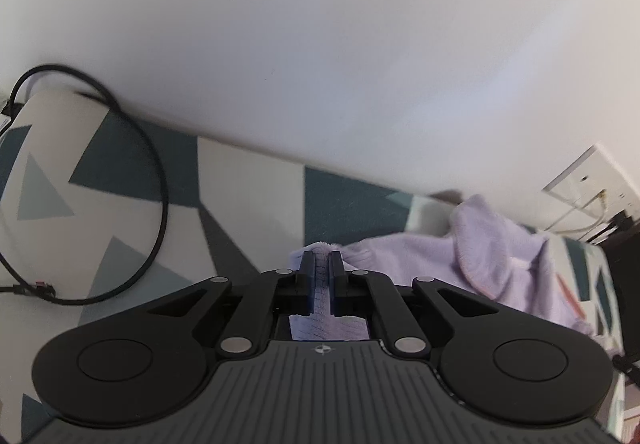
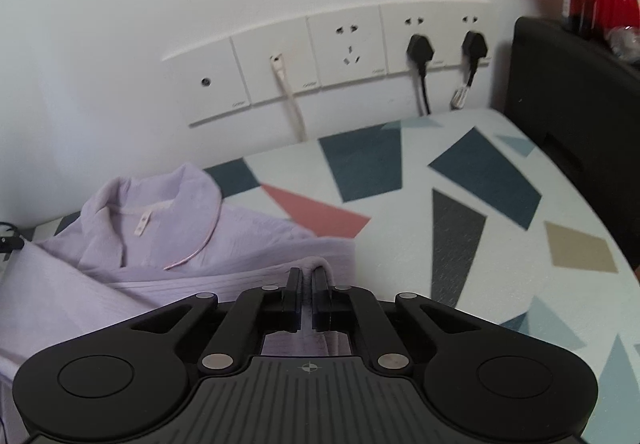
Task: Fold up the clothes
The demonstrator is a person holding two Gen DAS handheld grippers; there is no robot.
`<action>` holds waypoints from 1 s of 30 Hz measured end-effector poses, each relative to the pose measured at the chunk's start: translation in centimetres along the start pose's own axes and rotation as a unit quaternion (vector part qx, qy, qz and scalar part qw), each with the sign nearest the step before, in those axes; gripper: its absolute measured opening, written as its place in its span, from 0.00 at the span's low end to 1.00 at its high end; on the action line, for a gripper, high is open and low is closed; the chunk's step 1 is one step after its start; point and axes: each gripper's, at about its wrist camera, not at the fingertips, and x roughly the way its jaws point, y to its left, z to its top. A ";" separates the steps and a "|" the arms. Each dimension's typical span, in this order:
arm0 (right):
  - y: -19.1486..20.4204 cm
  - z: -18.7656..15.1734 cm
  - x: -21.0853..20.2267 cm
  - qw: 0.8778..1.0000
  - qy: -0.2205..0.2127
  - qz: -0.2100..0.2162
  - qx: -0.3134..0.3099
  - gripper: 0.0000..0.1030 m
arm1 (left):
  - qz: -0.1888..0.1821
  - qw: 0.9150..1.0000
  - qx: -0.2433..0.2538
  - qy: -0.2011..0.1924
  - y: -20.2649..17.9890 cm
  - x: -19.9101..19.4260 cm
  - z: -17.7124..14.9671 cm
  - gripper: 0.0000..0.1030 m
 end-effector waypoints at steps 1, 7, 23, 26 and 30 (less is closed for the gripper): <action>0.0 0.0 0.1 1.000 -0.003 -0.003 -0.001 0.03 | 0.007 1.000 0.002 0.002 0.1 0.2 -0.2 0.08; -0.1 -0.3 1.7 1.000 0.000 -0.027 -0.004 0.03 | 0.039 0.999 0.004 0.010 0.9 -0.6 -0.7 0.52; -1.0 -0.2 0.1 0.997 -0.054 -0.023 0.043 0.39 | -0.034 0.994 0.101 0.020 -3.5 -4.5 -5.3 0.59; 0.4 -0.5 1.5 0.999 -0.023 -0.028 0.017 0.22 | -0.023 0.993 0.108 0.028 -3.9 -3.4 -6.2 0.59; 0.9 -0.8 1.6 0.998 -0.043 -0.040 0.009 0.06 | -0.017 0.994 0.097 0.044 -3.4 -2.2 -6.9 0.57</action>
